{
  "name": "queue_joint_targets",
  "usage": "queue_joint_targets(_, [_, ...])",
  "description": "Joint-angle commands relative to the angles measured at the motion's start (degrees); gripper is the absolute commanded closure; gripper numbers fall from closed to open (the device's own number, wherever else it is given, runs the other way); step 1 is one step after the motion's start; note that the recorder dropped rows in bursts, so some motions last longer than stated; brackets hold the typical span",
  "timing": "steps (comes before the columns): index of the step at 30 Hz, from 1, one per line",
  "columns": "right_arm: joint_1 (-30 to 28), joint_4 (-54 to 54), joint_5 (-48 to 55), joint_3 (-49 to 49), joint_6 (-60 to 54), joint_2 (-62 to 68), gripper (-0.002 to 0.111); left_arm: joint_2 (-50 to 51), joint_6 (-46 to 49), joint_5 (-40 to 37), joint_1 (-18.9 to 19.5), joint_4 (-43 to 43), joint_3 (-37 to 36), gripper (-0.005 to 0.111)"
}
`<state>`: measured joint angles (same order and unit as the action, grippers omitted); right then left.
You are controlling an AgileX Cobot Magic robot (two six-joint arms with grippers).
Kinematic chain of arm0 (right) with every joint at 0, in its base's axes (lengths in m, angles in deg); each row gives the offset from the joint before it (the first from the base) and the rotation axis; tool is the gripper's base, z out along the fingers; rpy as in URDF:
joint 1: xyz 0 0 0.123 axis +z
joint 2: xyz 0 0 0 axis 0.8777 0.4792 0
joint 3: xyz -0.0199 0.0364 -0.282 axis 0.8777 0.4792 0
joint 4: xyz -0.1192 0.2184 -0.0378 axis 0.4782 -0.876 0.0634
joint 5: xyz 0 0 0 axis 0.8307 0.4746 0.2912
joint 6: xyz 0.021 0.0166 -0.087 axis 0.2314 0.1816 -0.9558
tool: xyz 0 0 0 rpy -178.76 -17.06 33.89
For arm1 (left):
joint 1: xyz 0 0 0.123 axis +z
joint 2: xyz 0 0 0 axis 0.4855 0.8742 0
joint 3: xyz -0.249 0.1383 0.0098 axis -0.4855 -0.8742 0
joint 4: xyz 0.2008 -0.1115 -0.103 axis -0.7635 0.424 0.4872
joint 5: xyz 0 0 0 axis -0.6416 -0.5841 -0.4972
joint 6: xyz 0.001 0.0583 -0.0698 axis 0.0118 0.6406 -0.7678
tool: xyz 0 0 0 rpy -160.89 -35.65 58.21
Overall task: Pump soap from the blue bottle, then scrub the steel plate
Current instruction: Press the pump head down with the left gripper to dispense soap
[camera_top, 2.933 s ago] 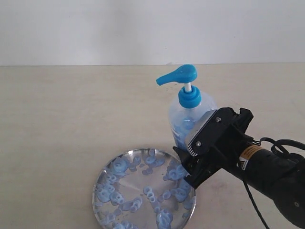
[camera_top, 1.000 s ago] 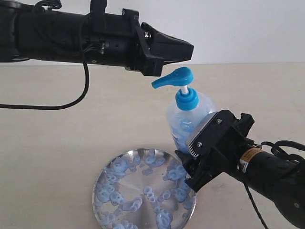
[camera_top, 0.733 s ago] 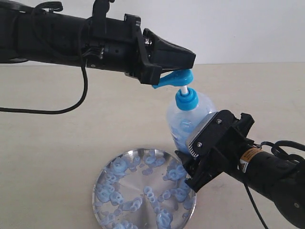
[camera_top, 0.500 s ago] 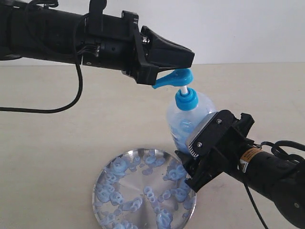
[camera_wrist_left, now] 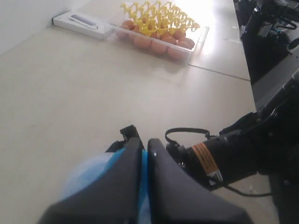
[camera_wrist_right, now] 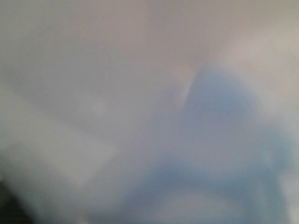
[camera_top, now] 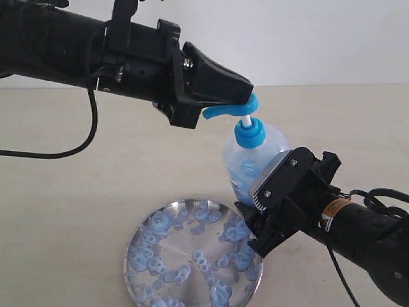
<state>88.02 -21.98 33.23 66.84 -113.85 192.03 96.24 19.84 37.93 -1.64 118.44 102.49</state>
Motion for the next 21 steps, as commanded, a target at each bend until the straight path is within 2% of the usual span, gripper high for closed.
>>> queue_joint_targets(1, [-0.2, -0.6, -0.2, 0.4, -0.5, 0.1, 0.107, 0.4, -1.5, 1.3, -0.4, -2.2, -1.9, 0.102])
queue_joint_targets(21, [-0.2, -0.4, -0.6, 0.4, 1.2, 0.1, 0.107, 8.1, -1.9, 1.2, -0.5, -2.2, -2.1, 0.102])
